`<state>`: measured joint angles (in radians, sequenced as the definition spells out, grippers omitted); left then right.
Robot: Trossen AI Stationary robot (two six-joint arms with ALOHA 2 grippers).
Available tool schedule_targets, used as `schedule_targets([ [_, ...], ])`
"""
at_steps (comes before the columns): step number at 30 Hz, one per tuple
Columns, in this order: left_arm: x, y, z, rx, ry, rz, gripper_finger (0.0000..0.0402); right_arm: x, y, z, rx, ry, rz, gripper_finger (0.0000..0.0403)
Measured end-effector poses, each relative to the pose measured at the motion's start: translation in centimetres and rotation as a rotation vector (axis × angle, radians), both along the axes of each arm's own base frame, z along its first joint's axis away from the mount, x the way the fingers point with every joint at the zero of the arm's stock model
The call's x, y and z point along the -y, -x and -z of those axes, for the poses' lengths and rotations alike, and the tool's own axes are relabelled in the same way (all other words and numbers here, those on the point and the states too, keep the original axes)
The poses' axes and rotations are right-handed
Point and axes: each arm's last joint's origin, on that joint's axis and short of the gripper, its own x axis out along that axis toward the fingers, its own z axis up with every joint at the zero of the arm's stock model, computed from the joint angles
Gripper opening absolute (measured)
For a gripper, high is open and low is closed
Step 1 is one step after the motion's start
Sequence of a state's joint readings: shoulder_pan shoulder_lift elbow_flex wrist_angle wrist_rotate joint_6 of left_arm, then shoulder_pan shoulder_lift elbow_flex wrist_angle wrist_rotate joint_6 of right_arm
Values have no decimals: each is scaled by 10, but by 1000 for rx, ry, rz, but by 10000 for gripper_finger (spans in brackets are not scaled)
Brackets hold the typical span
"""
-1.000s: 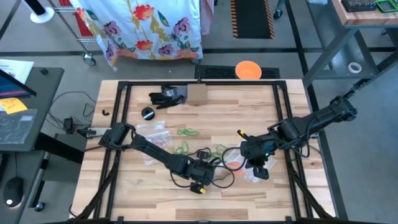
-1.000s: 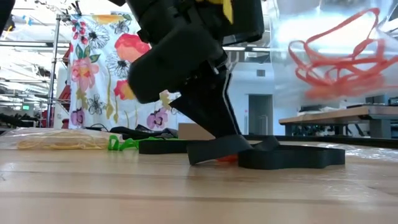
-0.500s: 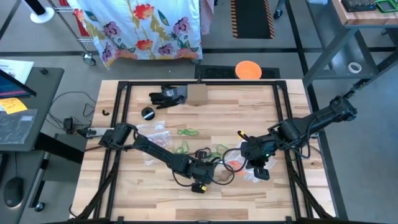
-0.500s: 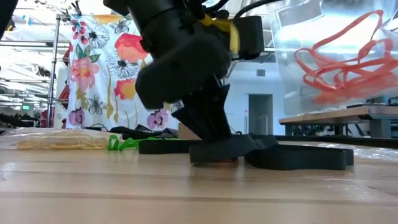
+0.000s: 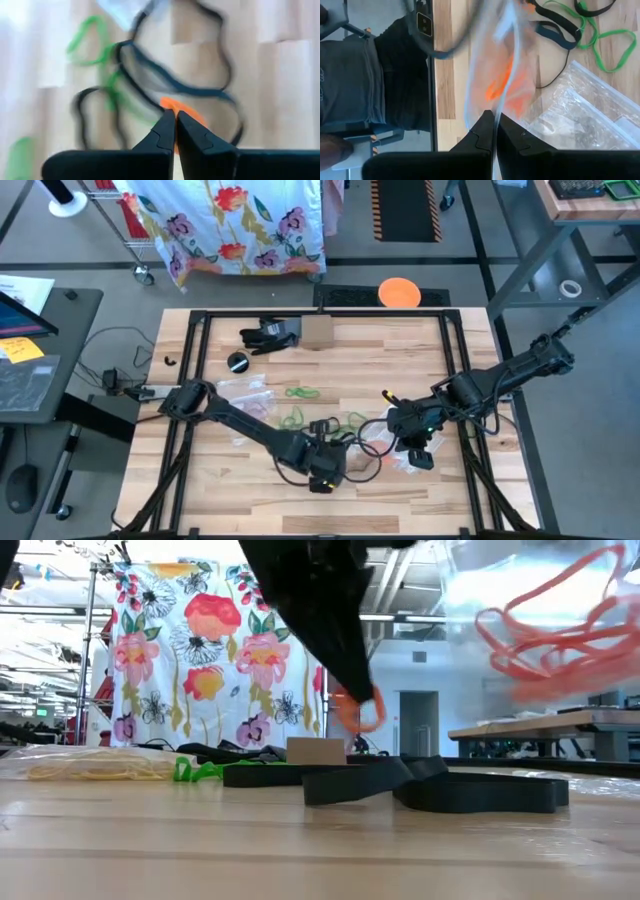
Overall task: Sort rubber bands
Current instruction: Put the orange rubber band into the transparent zip bag
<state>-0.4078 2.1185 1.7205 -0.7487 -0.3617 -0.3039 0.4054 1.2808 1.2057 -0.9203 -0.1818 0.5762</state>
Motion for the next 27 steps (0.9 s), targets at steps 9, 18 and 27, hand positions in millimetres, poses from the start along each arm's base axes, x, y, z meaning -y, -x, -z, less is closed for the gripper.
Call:
schedule_targets([
  [9, 24, 56, -39, -20, -347, -185, 1, 0, 0, 0, 1, 7, -2, 5],
  [18, 49, 117, -76, 369, -414, -241, 0, -1, -18, 14, -32, 9, -6, 5],
  [27, 44, 63, -75, 592, -279, 52, 0, 21, -60, 41, -75, -91, -27, 5],
])
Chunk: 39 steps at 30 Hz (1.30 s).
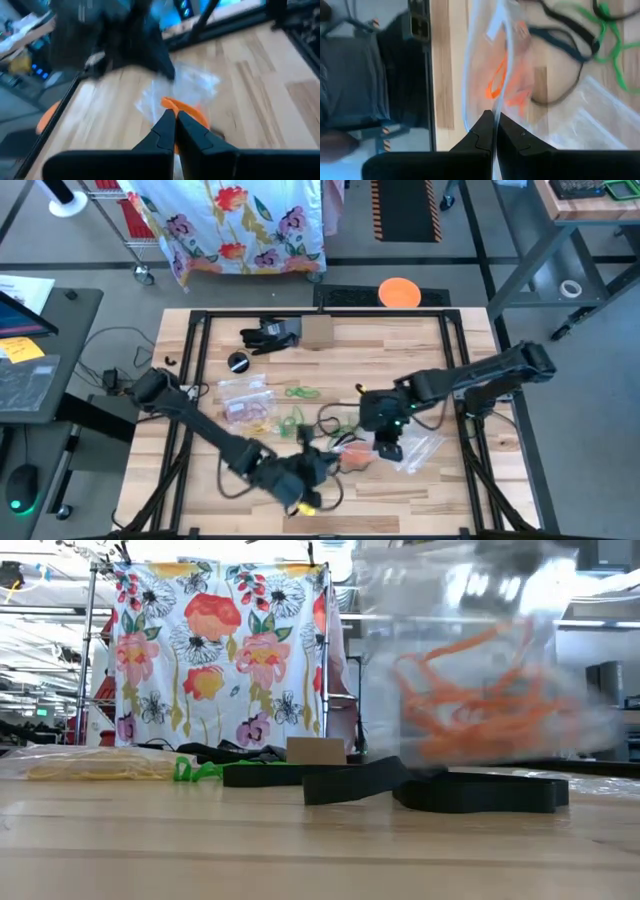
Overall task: Sort rubber bands
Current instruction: Put the orange rubber band into the transparent zip bag
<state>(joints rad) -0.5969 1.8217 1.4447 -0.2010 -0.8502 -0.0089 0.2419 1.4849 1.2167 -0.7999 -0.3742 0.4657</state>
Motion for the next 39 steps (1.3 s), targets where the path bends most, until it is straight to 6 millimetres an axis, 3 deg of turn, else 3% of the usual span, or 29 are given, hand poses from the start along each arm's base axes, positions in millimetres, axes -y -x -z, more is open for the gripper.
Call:
schedule_targets([
  [8, -33, -29, 6, 44, 119, 87, 0, 4, -19, 28, -83, -78, -80, 5],
  [15, -47, -52, 30, 25, 151, 126, 0, 8, -27, 29, -52, -138, -90, 5],
  [39, -44, -49, 36, -50, 212, 195, 0, 8, -23, 17, 4, -145, -91, 5],
])
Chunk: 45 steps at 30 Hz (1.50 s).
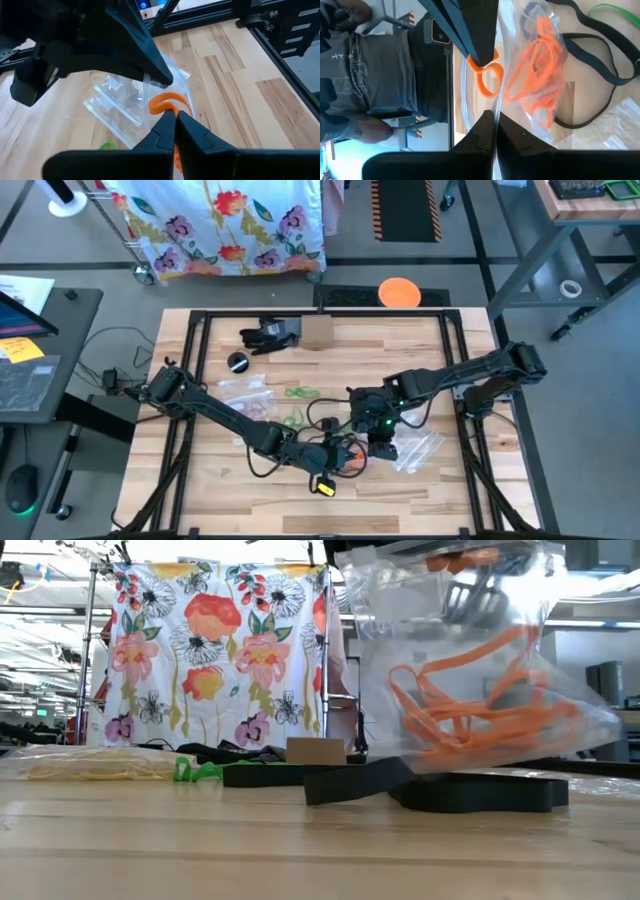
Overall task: Sort rubber bands
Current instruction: Put the orange rubber band into the transparent zip bag, then close the transparent zip bag
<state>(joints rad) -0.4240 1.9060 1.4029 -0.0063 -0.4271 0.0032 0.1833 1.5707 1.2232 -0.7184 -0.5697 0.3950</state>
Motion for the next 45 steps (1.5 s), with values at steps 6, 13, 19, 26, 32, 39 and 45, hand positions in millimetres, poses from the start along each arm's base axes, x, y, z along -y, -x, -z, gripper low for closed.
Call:
schedule_targets([
  [6, 0, 0, 0, -1, -3, -5, 32, 0, 0, 0, -12, -7, 17, 5],
  [13, -1, 0, -1, 22, 60, -81, 112, 0, 0, 0, -13, -6, 18, 5],
  [19, 5, 2, -4, 11, 21, -45, 129, 0, 0, 1, -21, -4, 18, 5],
  [26, 18, 7, -13, -17, -32, -6, 128, 0, 1, 1, -25, -6, 22, 5],
  [32, 26, 20, -24, -49, -144, -149, 128, 0, 1, 1, -102, -33, 113, 5],
  [39, 44, 57, -41, -39, -262, -298, 127, 3, 3, 0, -94, -4, 113, 5],
  [45, 55, 89, -43, 9, -347, -439, 127, 5, 8, 2, -154, -2, 111, 5],
])
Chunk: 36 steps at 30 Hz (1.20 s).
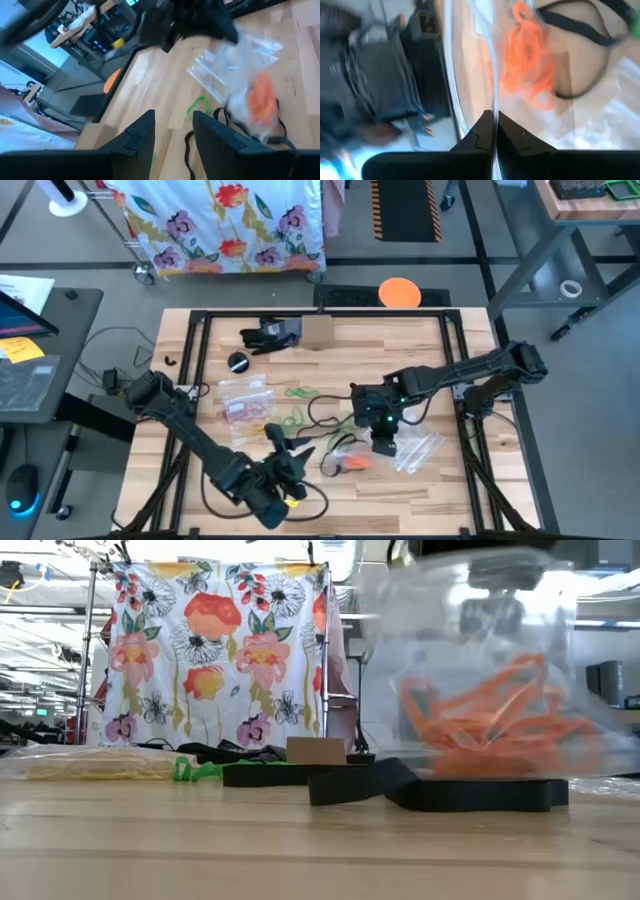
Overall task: Sort rubber bands
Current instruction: Close the transparent zip bag
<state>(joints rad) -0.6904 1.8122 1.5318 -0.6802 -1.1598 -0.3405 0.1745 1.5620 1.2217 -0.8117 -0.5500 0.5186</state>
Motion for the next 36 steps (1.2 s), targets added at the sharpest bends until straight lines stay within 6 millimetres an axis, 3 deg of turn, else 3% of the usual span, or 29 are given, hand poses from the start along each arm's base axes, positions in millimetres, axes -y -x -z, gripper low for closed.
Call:
schedule_targets([
  [5, 3, 7, 10, -64, 83, 41, 127, 6, 2, 0, 63, -4, -127, 5],
  [10, -1, 3, 21, -112, 118, 57, 127, -4, -3, -10, 169, -71, -184, 5],
  [15, -2, 3, 20, -50, 57, 12, 127, -10, 15, -39, 282, -3, -208, 5],
  [19, -8, 18, 36, 42, -40, -81, 127, -14, 37, -56, 340, 59, -223, 5],
  [23, -32, 30, 44, 121, 51, -139, 123, -18, 62, -63, 361, 102, -241, 5],
  [26, -54, 20, 57, 149, 178, -84, 115, -20, 78, -62, 353, 166, -220, 5],
  [30, -84, -10, 69, 230, 399, 470, 104, -13, 99, -72, 385, 187, -179, 5],
  [32, -105, -17, 71, 320, 414, 600, 101, -8, 106, -72, 397, 220, -161, 5],
  [36, -144, -23, 73, 447, 407, 436, 100, 5, 116, -70, 440, 304, -158, 5],
])
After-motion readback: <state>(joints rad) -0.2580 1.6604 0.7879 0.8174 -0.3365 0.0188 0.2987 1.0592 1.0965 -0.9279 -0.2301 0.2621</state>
